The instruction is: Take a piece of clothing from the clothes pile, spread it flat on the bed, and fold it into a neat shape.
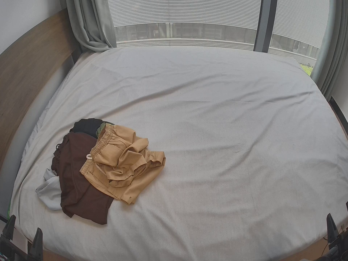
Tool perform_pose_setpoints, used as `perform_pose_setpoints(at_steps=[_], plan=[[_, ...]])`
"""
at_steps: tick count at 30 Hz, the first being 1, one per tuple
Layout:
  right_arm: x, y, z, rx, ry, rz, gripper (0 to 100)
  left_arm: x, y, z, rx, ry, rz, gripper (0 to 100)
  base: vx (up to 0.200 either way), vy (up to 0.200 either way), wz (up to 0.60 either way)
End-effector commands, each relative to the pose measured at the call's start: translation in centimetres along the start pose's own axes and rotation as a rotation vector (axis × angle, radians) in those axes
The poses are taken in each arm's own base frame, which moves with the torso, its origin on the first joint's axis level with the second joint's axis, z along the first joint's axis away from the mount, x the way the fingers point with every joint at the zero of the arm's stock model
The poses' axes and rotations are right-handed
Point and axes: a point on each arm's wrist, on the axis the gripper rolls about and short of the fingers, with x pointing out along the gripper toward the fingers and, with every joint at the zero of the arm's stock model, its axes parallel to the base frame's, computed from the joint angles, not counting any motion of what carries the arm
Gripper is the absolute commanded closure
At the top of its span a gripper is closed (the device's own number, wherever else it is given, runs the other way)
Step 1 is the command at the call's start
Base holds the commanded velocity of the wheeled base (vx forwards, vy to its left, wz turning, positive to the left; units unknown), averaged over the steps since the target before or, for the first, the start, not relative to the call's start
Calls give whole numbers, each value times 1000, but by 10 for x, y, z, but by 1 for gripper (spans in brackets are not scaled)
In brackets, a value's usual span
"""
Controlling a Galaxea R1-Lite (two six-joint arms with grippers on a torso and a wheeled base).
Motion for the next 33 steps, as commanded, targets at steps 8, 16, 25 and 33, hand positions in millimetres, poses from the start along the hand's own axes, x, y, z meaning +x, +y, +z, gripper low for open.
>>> perform_pose_setpoints(at_steps=[8,16,25,33], plan=[[1,0,-5,2,9,0,0,0,0,-5,-19,-1,5,0,0,0,0],[1,0,-5,2,9,0,0,0,0,-5,-19,-1,4,0,0,0,0],[1,0,-5,2,10,2,0,0,0,-5,-7,1,2,0,0,0,0],[1,0,-5,2,9,2,0,0,0,-5,-5,1,2,0,0,0,0]])
